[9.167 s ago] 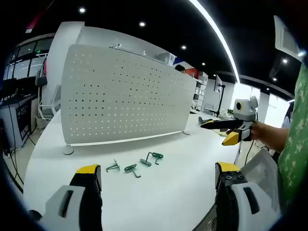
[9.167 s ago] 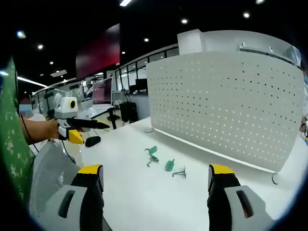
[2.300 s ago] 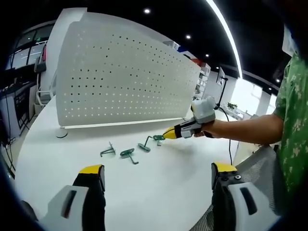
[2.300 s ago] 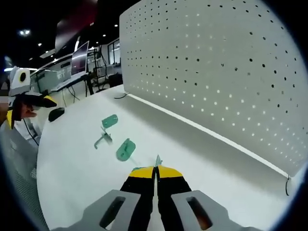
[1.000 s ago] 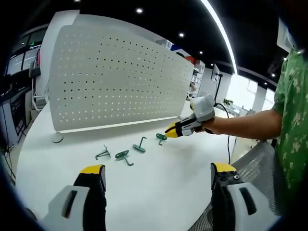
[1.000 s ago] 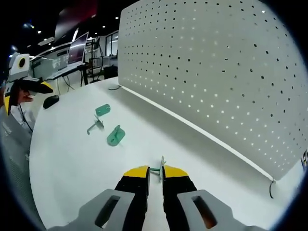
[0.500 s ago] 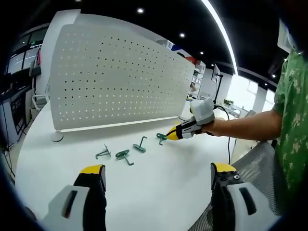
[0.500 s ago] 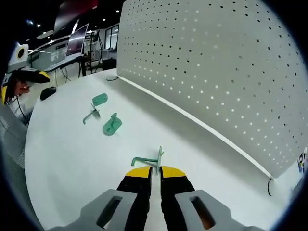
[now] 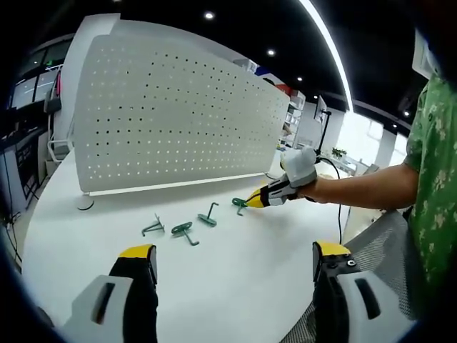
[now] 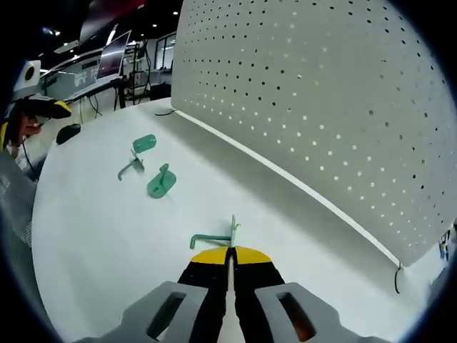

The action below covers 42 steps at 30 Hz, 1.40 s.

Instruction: Insert the hook assembly into the mounting plate slot until the hook locks in place.

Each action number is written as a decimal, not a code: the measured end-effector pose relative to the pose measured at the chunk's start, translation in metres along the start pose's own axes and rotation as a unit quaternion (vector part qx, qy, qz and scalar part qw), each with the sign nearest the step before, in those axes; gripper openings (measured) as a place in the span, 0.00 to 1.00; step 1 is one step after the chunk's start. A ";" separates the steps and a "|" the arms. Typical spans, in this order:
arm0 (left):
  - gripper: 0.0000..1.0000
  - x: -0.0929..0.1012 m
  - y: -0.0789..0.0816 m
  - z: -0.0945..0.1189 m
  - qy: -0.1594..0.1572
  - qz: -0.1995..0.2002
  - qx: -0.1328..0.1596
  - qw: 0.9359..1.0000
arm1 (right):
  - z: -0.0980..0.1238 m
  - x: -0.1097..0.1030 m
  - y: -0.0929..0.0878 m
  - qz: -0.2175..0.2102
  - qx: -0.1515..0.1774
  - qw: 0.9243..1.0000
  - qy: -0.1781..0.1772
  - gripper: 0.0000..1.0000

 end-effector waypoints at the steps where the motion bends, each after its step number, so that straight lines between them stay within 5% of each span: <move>1: 0.92 0.000 0.000 0.000 0.000 0.000 0.000 1.000 | 0.000 0.000 0.000 0.001 0.002 1.000 -0.002 0.00; 23: 0.91 0.003 0.003 -0.001 -0.009 -0.010 0.001 1.000 | 0.014 0.003 0.012 -0.096 0.018 0.995 0.032 0.00; 42: 0.81 0.010 0.011 -0.016 -0.045 -0.112 -0.022 0.992 | 0.032 -0.019 0.030 -0.122 0.026 0.988 0.090 0.00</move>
Point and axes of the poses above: the point that each gripper's makers call its tool centre point, and the gripper's own axes: z roughly backward along the fingers, x roughly to its right, y roughly out of its top, the point moved 10 cm from there along z, roughly backward along the fingers, and after that the axes turned 1 degree about x, right-handed, at the moved point
